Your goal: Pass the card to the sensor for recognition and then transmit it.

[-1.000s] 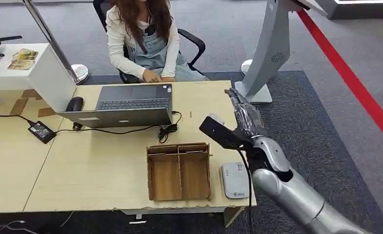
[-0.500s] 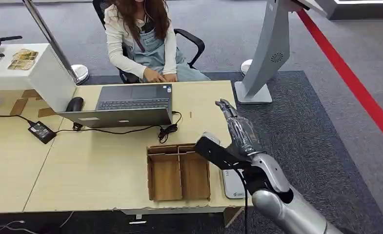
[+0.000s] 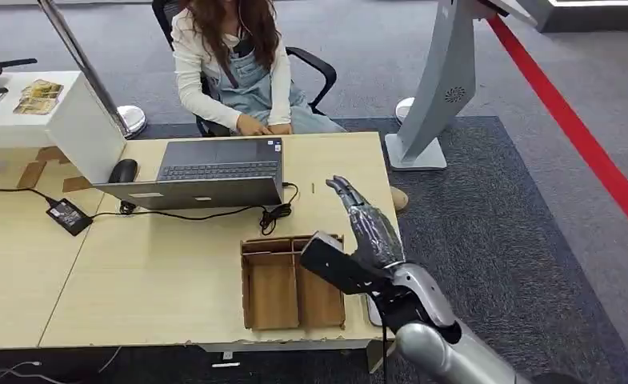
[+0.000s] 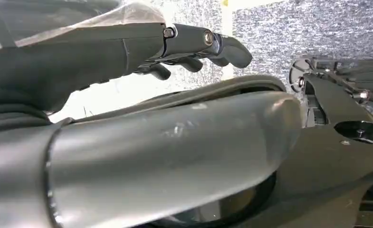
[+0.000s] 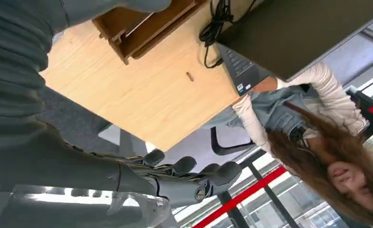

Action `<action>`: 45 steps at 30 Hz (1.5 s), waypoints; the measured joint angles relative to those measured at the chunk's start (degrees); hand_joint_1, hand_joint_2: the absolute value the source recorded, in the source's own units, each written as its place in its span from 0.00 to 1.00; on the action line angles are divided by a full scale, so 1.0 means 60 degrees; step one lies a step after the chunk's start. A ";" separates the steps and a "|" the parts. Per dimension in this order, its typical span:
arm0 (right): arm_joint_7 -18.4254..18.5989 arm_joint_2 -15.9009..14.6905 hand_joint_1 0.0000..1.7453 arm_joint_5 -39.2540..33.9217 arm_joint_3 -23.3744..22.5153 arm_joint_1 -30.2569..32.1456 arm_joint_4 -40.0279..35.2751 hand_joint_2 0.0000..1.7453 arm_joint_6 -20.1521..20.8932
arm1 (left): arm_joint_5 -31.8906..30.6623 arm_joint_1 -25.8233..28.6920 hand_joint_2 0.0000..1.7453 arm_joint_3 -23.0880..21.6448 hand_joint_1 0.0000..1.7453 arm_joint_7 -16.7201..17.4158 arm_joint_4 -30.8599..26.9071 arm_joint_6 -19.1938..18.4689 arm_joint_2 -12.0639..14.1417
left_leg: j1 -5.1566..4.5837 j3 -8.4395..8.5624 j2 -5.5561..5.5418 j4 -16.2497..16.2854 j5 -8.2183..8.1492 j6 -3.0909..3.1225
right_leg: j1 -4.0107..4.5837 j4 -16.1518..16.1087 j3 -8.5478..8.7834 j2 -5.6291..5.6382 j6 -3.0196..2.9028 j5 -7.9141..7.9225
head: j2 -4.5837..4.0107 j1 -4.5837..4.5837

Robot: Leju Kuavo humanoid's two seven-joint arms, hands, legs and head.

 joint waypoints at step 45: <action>0.0138 0.0867 0.39 0.1088 0.0653 -0.0500 0.2726 1.00 -0.0586 | -0.0084 0.0016 0.00 0.0000 0.00 0.0240 0.0000 -0.0131 0.0073 | 0.0004 0.0002 -0.0001 0.0000 0.0002 -0.0003 | 0.0000 0.0000 -0.0002 -0.0006 0.0000 0.0000 | 0.0000 0.0000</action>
